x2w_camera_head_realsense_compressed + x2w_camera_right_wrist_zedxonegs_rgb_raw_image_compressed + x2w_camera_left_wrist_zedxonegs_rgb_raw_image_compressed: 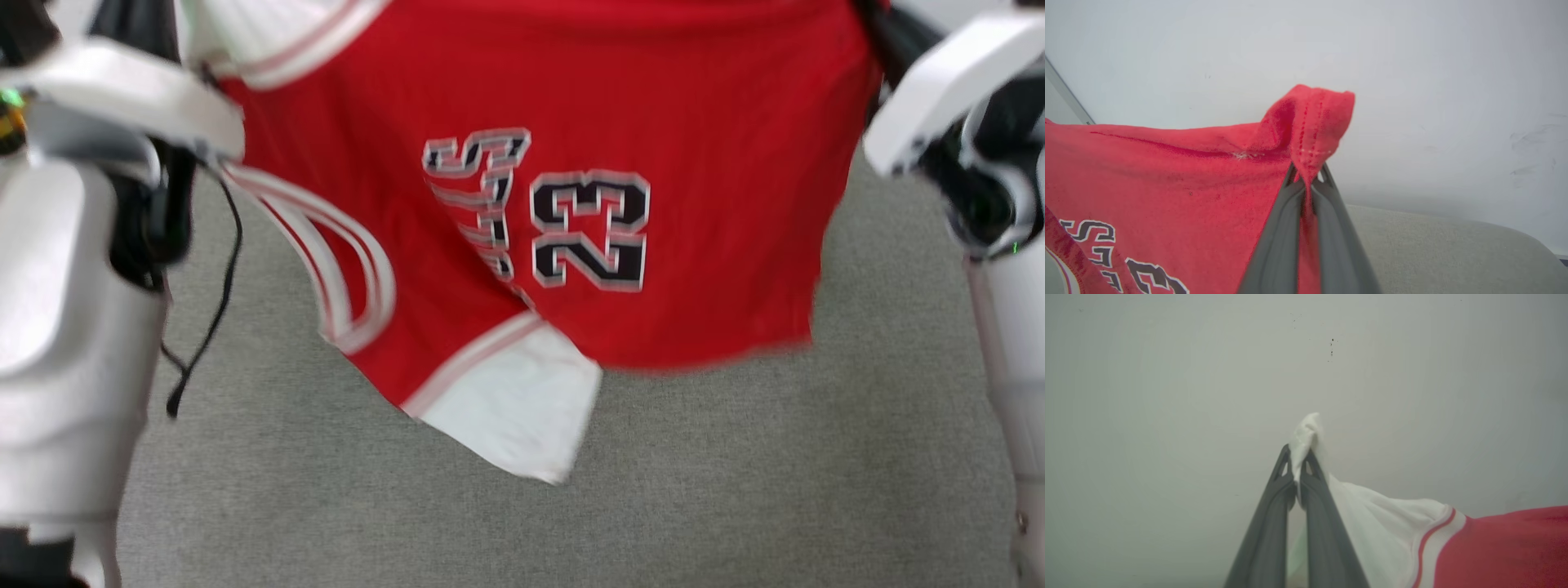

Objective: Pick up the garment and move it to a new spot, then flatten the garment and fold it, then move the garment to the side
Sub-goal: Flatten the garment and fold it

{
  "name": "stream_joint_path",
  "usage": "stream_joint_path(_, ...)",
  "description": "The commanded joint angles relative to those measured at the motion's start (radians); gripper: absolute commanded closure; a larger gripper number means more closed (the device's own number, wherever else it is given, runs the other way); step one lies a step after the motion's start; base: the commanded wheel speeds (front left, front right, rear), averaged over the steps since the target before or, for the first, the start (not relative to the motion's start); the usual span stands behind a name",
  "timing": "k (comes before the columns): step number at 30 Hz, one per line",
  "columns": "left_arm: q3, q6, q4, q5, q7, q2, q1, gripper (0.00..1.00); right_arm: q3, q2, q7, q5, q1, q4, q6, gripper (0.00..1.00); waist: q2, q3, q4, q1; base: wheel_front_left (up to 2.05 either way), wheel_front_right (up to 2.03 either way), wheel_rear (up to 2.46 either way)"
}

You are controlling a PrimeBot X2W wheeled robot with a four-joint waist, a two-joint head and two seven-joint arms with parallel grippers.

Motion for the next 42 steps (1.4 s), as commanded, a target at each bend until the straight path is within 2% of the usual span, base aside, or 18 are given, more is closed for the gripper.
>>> stream_joint_path(1, 0.001, -0.002, 0.011, 0.008, -0.009, -0.003, -0.038, 1.0, -0.01, 0.01, -0.018, 0.004, -0.037, 0.005, -0.001, 1.0, 0.0, 0.024, -0.014, 0.0, 0.0, 0.0, 0.0)
stream_joint_path(7, -0.005, -0.016, 0.106, 0.055, -0.069, -0.022, -0.303, 1.0, -0.065, 0.053, -0.126, -0.016, -0.244, 0.038, -0.001, 1.0, 0.0, 0.116, -0.03, 0.0, 0.0, 0.0, 0.0)
stream_joint_path(14, -0.013, -0.03, 0.202, 0.096, -0.102, -0.041, -0.631, 1.0, -0.085, 0.044, -0.189, -0.042, -0.51, 0.081, -0.001, 1.0, 0.0, 0.264, -0.038, 0.0, 0.0, 0.0, 0.0)
stream_joint_path(21, -0.029, -0.047, 0.27, 0.114, -0.096, -0.048, -0.796, 1.0, -0.075, 0.032, -0.212, -0.049, -0.677, 0.154, -0.001, 1.0, 0.0, 0.392, -0.034, 0.0, 0.0, 0.0, 0.0)
stream_joint_path(30, -0.053, -0.065, 0.377, 0.112, -0.115, -0.076, -0.847, 1.0, 0.008, 0.028, -0.277, -0.045, -0.788, 0.28, -0.001, 1.0, 0.0, 0.508, -0.012, 0.0, 0.0, 0.0, 0.0)
stream_joint_path(34, -0.06, -0.081, 0.446, 0.098, -0.128, -0.104, -0.817, 1.0, 0.057, 0.035, -0.297, -0.041, -0.788, 0.359, -0.001, 1.0, 0.0, 0.52, 0.0, 0.0, 0.0, 0.0, 0.0)
stream_joint_path(36, -0.06, -0.103, 0.519, 0.077, -0.145, -0.131, -0.785, 1.0, 0.111, 0.039, -0.301, -0.038, -0.763, 0.441, -0.001, 1.0, 0.0, 0.517, 0.007, 0.0, 0.0, 0.0, 0.0)
stream_joint_path(42, -0.054, -0.139, 0.616, 0.046, -0.166, -0.156, -0.693, 1.0, 0.19, 0.045, -0.287, -0.019, -0.681, 0.547, -0.001, 1.0, 0.0, 0.47, 0.014, 0.0, 0.0, 0.0, 0.0)
